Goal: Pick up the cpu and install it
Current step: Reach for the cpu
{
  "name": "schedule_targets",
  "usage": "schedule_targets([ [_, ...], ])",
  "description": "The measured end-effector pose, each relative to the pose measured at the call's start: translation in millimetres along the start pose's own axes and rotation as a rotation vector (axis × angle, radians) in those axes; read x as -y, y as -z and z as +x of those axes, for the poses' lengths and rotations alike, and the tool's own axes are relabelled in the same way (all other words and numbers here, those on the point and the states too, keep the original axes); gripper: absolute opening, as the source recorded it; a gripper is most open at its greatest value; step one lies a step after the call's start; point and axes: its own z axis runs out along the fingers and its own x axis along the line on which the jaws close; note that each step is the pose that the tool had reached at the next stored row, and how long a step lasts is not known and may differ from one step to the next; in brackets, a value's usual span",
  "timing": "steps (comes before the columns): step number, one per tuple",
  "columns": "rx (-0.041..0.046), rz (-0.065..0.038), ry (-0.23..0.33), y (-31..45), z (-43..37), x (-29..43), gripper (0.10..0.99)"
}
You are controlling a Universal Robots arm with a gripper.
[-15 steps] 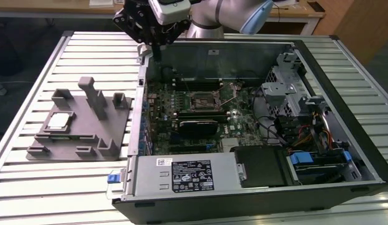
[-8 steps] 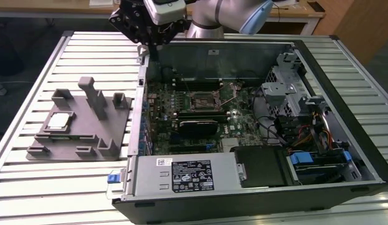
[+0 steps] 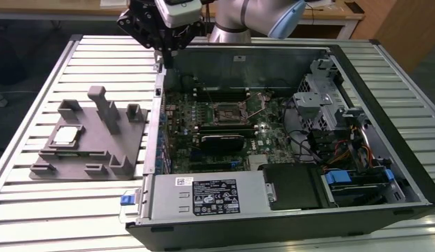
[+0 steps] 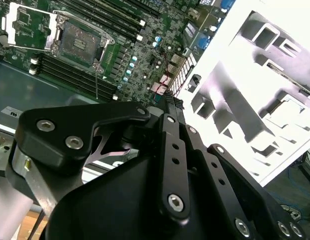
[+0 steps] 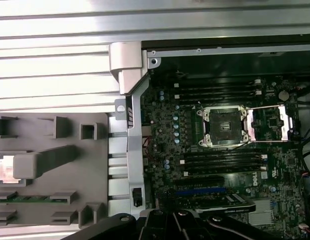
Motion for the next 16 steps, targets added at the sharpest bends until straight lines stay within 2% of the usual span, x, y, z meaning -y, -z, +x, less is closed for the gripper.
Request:
schedule_targets([
  [16,0.0000,0.000,0.000,0.3,12.9,1.0,0.106],
])
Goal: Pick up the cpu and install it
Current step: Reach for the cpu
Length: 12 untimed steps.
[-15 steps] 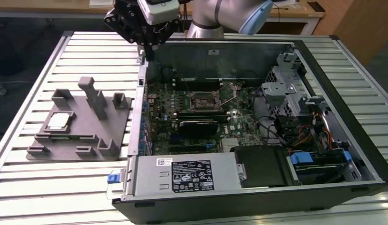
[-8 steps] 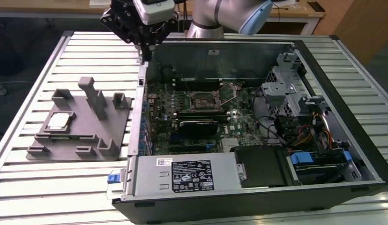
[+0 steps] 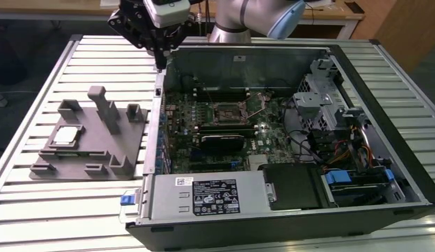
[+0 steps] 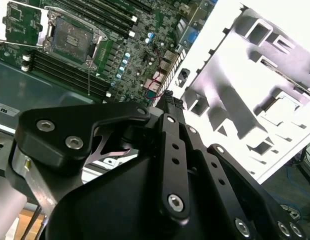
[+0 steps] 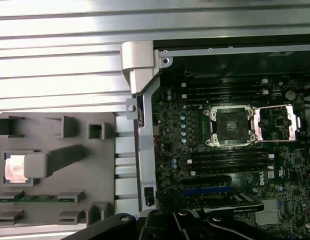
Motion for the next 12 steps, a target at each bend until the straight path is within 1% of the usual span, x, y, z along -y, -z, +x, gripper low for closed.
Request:
schedule_targets([
  [12,0.0000,0.000,0.000,0.3,10.9,0.8,0.106],
])
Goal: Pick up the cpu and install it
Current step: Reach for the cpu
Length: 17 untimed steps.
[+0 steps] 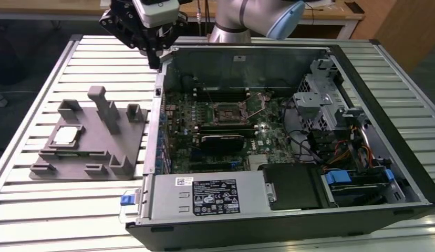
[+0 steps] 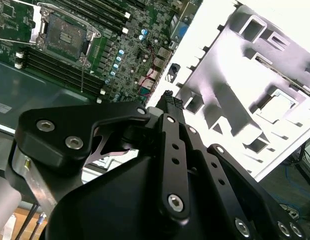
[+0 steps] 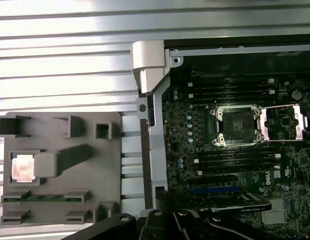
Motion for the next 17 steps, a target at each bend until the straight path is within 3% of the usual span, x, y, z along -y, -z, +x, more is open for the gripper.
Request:
schedule_targets([
  [17,0.0000,0.000,-0.001,0.4,16.3,1.2,0.106],
])
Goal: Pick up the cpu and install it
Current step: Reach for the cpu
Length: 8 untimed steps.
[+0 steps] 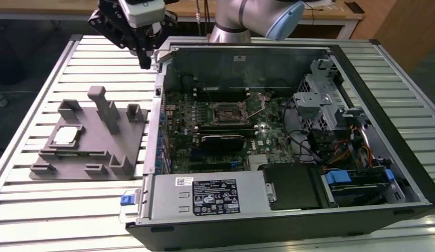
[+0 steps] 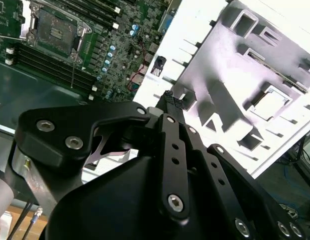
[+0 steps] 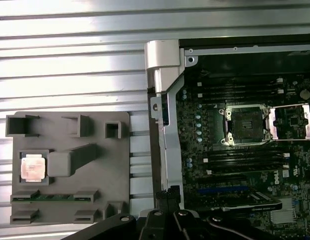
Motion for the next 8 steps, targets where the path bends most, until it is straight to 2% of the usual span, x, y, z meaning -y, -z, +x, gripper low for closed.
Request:
schedule_targets([
  [8,0.0000,0.000,0.000,0.2,7.5,0.6,0.106],
])
